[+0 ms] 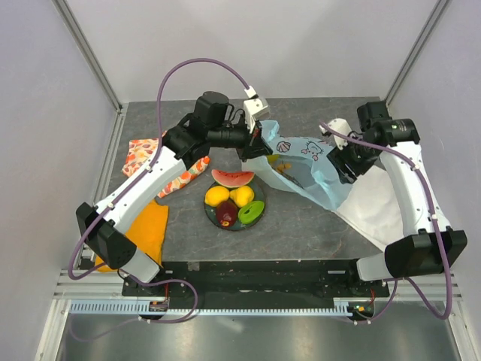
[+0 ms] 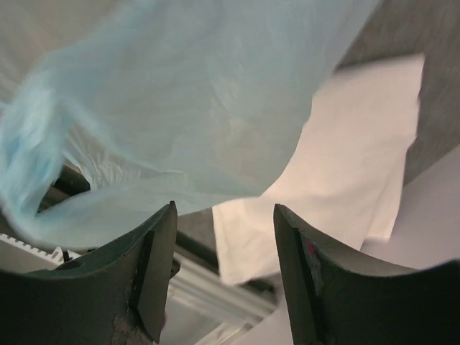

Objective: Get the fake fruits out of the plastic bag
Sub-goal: Adjust the plastic bag at the center of the board, then take out the fake fruit from the plastic bag.

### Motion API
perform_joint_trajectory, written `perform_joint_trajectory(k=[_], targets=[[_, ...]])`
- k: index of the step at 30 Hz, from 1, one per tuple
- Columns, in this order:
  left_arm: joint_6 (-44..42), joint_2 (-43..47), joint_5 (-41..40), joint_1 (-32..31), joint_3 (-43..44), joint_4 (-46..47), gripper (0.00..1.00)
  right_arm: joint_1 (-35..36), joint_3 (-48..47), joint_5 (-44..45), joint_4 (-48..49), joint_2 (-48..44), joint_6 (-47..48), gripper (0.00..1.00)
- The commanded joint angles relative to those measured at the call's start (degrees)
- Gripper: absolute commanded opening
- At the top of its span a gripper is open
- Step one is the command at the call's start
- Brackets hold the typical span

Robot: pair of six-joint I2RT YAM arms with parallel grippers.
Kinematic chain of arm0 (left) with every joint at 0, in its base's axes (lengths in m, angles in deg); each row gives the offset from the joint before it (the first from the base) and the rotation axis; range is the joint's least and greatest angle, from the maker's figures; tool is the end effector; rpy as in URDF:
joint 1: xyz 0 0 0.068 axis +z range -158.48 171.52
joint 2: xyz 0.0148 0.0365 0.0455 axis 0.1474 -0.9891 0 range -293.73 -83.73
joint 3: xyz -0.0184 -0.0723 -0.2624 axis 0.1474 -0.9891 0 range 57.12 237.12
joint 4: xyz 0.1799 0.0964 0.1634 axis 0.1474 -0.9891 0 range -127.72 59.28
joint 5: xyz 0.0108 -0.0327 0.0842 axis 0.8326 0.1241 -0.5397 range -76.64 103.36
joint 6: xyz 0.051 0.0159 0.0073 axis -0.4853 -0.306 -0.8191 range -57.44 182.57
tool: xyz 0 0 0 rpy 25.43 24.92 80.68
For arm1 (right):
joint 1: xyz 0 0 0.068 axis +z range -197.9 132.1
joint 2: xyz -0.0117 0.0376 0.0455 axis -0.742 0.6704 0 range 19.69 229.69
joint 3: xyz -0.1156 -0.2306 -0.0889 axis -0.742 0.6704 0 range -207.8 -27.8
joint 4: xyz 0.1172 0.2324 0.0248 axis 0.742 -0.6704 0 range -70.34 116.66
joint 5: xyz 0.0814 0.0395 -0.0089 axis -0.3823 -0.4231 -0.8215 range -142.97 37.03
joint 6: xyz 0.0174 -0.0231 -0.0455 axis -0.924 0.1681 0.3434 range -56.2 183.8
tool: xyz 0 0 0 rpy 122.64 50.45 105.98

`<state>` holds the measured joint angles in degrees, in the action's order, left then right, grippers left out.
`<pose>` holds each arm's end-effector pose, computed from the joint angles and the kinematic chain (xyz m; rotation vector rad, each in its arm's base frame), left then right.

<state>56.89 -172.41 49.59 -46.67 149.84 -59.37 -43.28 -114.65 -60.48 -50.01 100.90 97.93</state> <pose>0.2601 -0.2314 0.4118 1.1396 1.7026 -0.9901 0.2520 0.0251 0.3549 -0.9537 2.6201 0.0584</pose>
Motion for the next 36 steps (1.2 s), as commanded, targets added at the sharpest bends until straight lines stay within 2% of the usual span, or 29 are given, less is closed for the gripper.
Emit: perform_joint_trajectory(k=[1, 4, 8, 13, 21, 26, 27, 30, 32, 36], targets=[[3.8, -1.0, 0.3, -0.3, -0.7, 0.7, 0.02, 1.2, -10.3, -25.6, -1.7, -1.0, 15.7, 0.66], [9.2, -2.0, -2.4, 1.0, -2.3, 1.3, 0.02, 6.1, -10.4, -27.8, 5.9, 2.3, 12.4, 0.63], [14.0, -2.7, -9.6, 3.0, -2.4, 1.5, 0.02, 12.2, -11.7, -32.5, 8.8, 8.5, 13.5, 0.51], [18.1, -3.8, -12.3, 6.2, -0.9, 2.1, 0.02, 16.4, -9.0, -32.1, 15.0, 14.2, 13.2, 0.48], [18.9, -4.2, -10.3, 7.6, -1.8, 3.1, 0.02, 18.0, -5.9, -23.4, 35.7, 22.8, -3.7, 0.5], [20.3, -5.9, -5.5, 10.3, -1.3, 4.8, 0.02, 18.4, -5.1, -14.6, 45.9, 26.4, -8.4, 0.66], [20.3, -6.7, -4.9, 10.8, -1.1, 5.0, 0.02, 18.6, -5.6, -13.1, 46.9, 28.1, -9.9, 0.71], [20.1, -7.7, -2.8, 11.2, -0.3, 5.8, 0.02, 18.6, -9.0, -8.1, 48.6, 32.9, -11.7, 0.78], [20.0, -8.4, -1.5, 11.4, 0.3, 6.1, 0.02, 18.5, -11.1, -5.9, 49.0, 35.6, -12.9, 0.98], [19.9, -8.9, -0.3, 11.5, 0.3, 6.7, 0.02, 18.5, -17.7, -3.7, 47.6, 44.2, -13.0, 0.98]])
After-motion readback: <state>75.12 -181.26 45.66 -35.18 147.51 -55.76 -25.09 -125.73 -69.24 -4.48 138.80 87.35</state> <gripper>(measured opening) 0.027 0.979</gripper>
